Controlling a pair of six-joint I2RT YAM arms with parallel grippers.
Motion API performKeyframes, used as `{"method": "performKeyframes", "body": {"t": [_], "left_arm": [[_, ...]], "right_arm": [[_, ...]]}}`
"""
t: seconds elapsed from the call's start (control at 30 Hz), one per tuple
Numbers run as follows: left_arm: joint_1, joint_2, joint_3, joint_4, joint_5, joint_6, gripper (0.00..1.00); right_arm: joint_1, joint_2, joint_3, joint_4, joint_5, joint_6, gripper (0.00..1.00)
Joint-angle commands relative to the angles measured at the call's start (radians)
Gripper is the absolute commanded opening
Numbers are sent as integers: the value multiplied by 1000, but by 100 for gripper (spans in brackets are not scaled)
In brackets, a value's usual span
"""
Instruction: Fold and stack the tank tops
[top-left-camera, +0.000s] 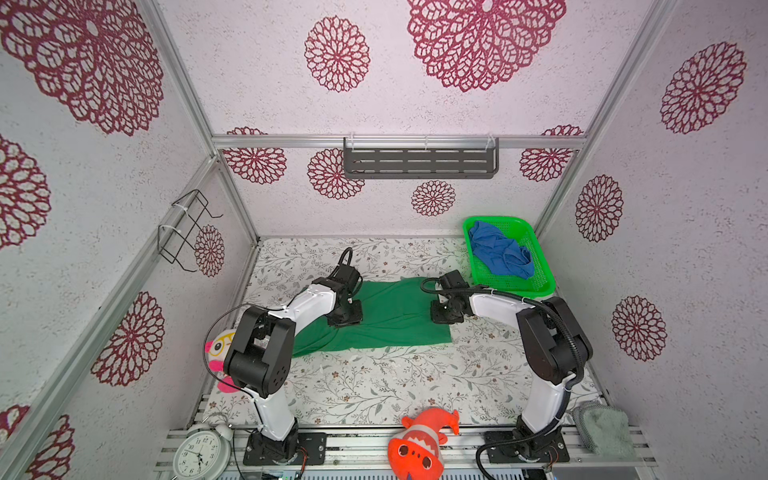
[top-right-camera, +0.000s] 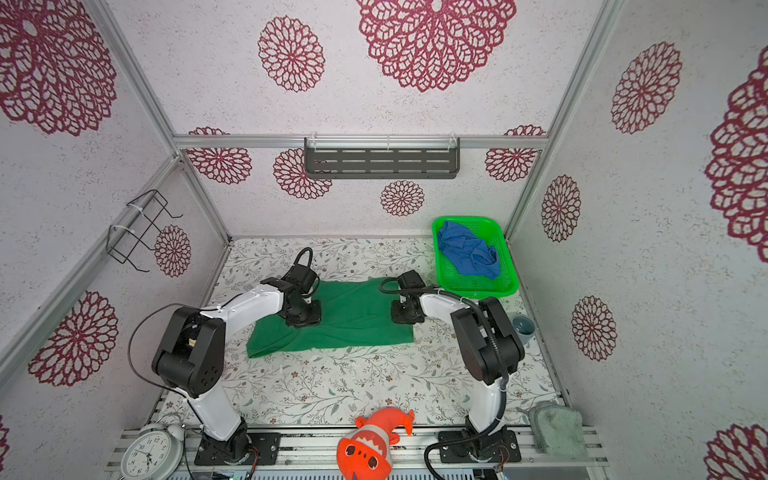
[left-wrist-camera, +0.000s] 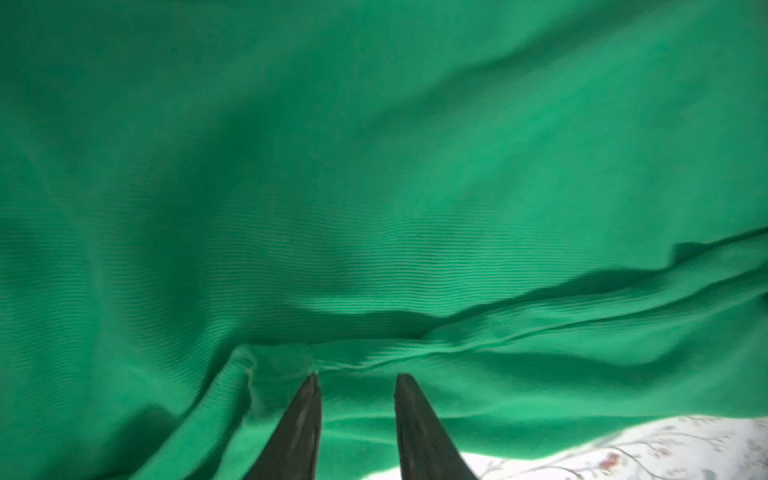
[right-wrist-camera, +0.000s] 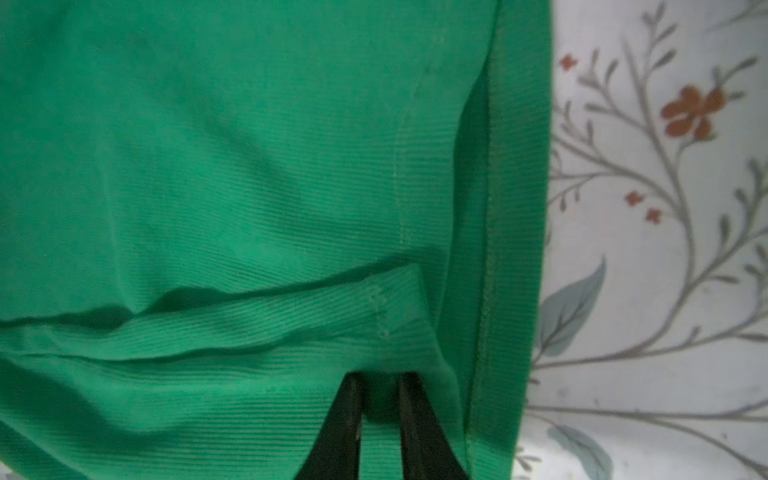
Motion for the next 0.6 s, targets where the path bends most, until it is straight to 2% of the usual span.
{"method": "performKeyframes", "body": {"t": [0.0, 0.17, 0.37, 0.57], "left_arm": [[5, -5, -19, 24, -35, 10, 35], [44, 12, -45, 32, -54, 48, 35], [50, -30, -1, -11, -82, 62, 35], [-20, -69, 14, -7, -36, 4, 39]], "right_arm": [[-35, 51, 43, 49, 85, 23, 18], [-68, 85, 54, 41, 133, 27, 18], [-67, 63, 33, 40, 112, 23, 18], [-67, 7, -59, 35, 120, 28, 17]]}}
